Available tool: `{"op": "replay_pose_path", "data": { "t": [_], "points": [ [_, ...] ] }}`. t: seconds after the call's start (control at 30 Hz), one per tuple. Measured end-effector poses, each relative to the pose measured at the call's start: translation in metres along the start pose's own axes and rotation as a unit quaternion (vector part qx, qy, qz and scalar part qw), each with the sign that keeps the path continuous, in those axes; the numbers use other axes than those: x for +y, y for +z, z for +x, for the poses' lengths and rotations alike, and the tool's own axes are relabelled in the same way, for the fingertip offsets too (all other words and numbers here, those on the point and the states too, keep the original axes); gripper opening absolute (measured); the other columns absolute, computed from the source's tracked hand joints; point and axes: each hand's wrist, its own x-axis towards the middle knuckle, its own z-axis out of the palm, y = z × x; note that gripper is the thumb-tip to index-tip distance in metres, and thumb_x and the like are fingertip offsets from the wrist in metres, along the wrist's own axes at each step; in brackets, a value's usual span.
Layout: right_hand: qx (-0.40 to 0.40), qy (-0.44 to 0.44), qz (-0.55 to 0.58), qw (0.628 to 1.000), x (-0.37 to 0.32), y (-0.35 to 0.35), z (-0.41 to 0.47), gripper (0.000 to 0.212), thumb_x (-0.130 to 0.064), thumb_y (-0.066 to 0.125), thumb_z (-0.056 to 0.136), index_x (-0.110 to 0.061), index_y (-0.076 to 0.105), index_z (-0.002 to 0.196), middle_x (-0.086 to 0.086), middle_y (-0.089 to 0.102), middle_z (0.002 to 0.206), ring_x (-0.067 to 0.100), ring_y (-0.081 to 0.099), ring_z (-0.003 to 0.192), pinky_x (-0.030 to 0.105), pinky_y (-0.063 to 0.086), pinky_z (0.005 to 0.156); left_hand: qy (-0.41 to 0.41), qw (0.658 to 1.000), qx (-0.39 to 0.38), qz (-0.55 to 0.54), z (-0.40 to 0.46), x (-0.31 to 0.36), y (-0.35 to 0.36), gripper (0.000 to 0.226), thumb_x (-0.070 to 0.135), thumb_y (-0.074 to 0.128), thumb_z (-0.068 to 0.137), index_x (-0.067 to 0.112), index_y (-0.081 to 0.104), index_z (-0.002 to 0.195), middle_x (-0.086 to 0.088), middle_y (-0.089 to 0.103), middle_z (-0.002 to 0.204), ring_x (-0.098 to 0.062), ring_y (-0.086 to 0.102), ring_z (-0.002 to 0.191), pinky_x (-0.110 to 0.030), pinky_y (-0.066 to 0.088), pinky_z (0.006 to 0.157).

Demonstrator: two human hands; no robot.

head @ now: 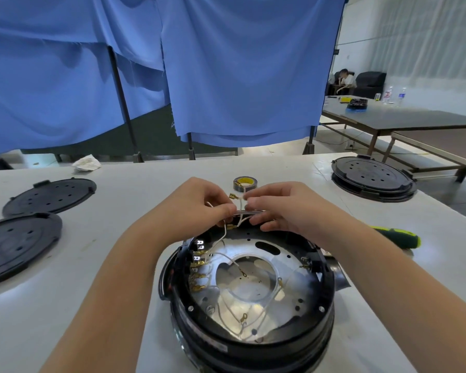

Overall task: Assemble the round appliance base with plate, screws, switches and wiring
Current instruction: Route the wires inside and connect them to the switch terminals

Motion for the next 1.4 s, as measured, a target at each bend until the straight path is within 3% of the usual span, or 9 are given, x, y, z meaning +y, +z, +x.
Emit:
{"op": "replay_pose_path", "data": {
  "t": [0.2, 0.33, 0.43, 0.57, 0.7, 0.83, 1.03, 1.3, 1.4],
  "points": [
    [0.109, -0.068, 0.060, 0.990, -0.012, -0.011, -0.005, 0.020, 0.002, 0.062, 0.087, -0.007, 0.063, 0.105, 0.008, 0.070, 0.091, 0.011, 0.070, 0.063, 0.017, 0.053, 0.054, -0.036, 0.999, -0.001, -0.022, 0.001, -0.009, -0.010, 0.012, 0.028, 0.066, 0.091, 0.025, 0.073, 0.081, 0.011, 0.075, 0.074, -0.002, 0.070, 0.071, -0.012, 0.042, 0.060],
    [0.173, -0.131, -0.077, 0.973, -0.015, -0.018, -0.002, 0.016, -0.007, 0.063, 0.087, -0.018, 0.068, 0.098, -0.001, 0.071, 0.090, 0.004, 0.065, 0.069, 0.015, 0.051, 0.060, -0.045, 0.999, -0.015, -0.020, 0.000, -0.012, -0.013, 0.012, 0.029, 0.066, 0.091, 0.025, 0.072, 0.082, 0.013, 0.074, 0.072, 0.002, 0.069, 0.069, -0.014, 0.042, 0.061],
    [0.134, -0.175, -0.193, 0.956, -0.011, -0.011, -0.002, 0.011, -0.015, 0.067, 0.084, -0.023, 0.070, 0.091, -0.007, 0.070, 0.087, 0.000, 0.062, 0.073, 0.006, 0.047, 0.063, -0.054, 0.997, -0.039, -0.025, -0.001, -0.012, -0.015, 0.013, 0.029, 0.066, 0.091, 0.023, 0.073, 0.082, 0.012, 0.075, 0.072, 0.002, 0.069, 0.068, -0.017, 0.042, 0.063],
    [0.063, -0.223, -0.338, 0.912, 0.004, 0.004, -0.001, 0.010, -0.024, 0.068, 0.083, -0.026, 0.065, 0.092, -0.015, 0.068, 0.090, -0.004, 0.058, 0.090, 0.013, 0.045, 0.082, -0.062, 0.996, -0.042, -0.040, -0.002, -0.013, -0.017, 0.014, 0.030, 0.067, 0.090, 0.022, 0.074, 0.082, 0.010, 0.075, 0.074, 0.001, 0.069, 0.068, -0.019, 0.042, 0.065],
    [0.058, -0.223, -0.368, 0.901, 0.011, 0.011, 0.002, 0.013, -0.033, 0.068, 0.084, -0.028, 0.061, 0.094, -0.017, 0.066, 0.090, -0.004, 0.057, 0.091, 0.014, 0.042, 0.082, -0.068, 0.996, -0.043, -0.037, -0.002, -0.012, -0.016, 0.014, 0.033, 0.068, 0.089, 0.024, 0.075, 0.080, 0.010, 0.076, 0.075, 0.001, 0.069, 0.069, -0.023, 0.043, 0.068],
    [0.093, -0.286, -0.439, 0.847, 0.013, 0.016, 0.001, 0.023, -0.028, 0.069, 0.082, -0.029, 0.050, 0.096, -0.016, 0.062, 0.092, 0.004, 0.054, 0.091, 0.022, 0.041, 0.078, -0.083, 0.994, -0.043, -0.047, -0.002, -0.011, -0.016, 0.016, 0.035, 0.068, 0.088, 0.023, 0.076, 0.079, 0.009, 0.075, 0.074, 0.001, 0.069, 0.067, -0.025, 0.043, 0.069],
    [0.060, -0.352, -0.454, 0.817, 0.016, 0.024, 0.000, 0.032, -0.024, 0.073, 0.078, -0.021, 0.059, 0.106, -0.010, 0.062, 0.100, 0.009, 0.054, 0.092, 0.024, 0.042, 0.080, -0.110, 0.991, -0.036, -0.074, 0.000, -0.008, -0.014, 0.017, 0.033, 0.067, 0.090, 0.021, 0.076, 0.082, 0.009, 0.075, 0.074, 0.000, 0.069, 0.067, -0.024, 0.045, 0.069],
    [0.102, -0.393, -0.440, 0.801, 0.025, 0.023, 0.000, 0.011, -0.015, 0.073, 0.079, -0.016, 0.069, 0.089, -0.005, 0.068, 0.083, 0.015, 0.060, 0.076, 0.031, 0.050, 0.065, -0.118, 0.987, -0.061, -0.084, 0.001, -0.009, -0.012, 0.023, 0.037, 0.064, 0.091, 0.019, 0.076, 0.083, 0.009, 0.076, 0.075, 0.000, 0.067, 0.065, -0.025, 0.050, 0.074],
    [0.127, -0.376, -0.370, 0.840, 0.026, 0.020, 0.000, 0.005, -0.014, 0.071, 0.083, -0.018, 0.071, 0.086, -0.011, 0.068, 0.080, 0.004, 0.060, 0.075, 0.022, 0.050, 0.071, -0.131, 0.988, -0.045, -0.070, 0.002, -0.011, -0.013, 0.033, 0.045, 0.058, 0.093, 0.019, 0.075, 0.085, 0.009, 0.076, 0.076, 0.000, 0.067, 0.063, -0.025, 0.049, 0.070]
  ]
}}
